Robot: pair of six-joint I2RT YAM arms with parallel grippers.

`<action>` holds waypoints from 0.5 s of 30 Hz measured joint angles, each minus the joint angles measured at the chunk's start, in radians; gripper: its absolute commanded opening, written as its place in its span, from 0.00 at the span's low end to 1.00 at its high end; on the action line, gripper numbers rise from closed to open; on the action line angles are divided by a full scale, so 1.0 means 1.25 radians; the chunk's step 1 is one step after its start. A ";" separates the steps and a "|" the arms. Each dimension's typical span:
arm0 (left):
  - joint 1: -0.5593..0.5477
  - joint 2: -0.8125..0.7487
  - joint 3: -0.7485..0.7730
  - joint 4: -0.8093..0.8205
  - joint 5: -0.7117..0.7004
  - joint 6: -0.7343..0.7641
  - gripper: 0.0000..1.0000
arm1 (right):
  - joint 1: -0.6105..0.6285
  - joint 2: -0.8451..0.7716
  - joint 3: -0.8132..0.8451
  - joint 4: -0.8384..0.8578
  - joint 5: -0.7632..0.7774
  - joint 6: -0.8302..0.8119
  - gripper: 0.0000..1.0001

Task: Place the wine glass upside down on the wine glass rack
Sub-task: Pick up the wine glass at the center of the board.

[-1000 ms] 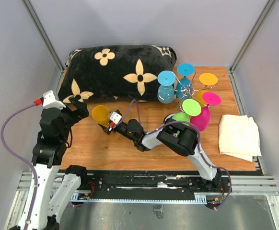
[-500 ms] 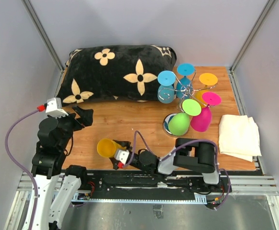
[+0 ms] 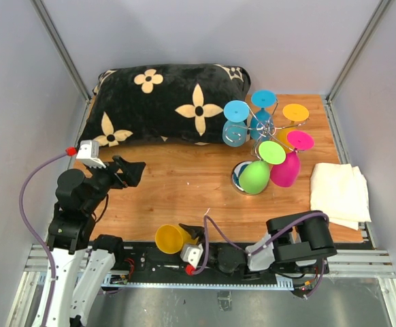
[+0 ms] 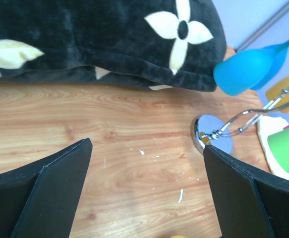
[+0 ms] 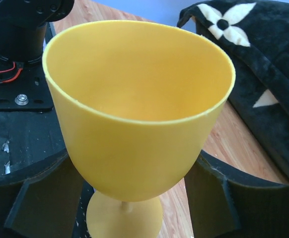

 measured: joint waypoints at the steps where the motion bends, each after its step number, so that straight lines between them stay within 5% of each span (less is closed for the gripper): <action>1: 0.000 -0.005 -0.008 0.008 0.019 -0.006 1.00 | 0.007 -0.015 -0.011 0.000 0.015 0.000 0.60; 15: 0.000 -0.055 -0.155 0.158 0.209 -0.172 0.98 | 0.074 -0.421 -0.111 -0.013 0.116 -0.130 0.60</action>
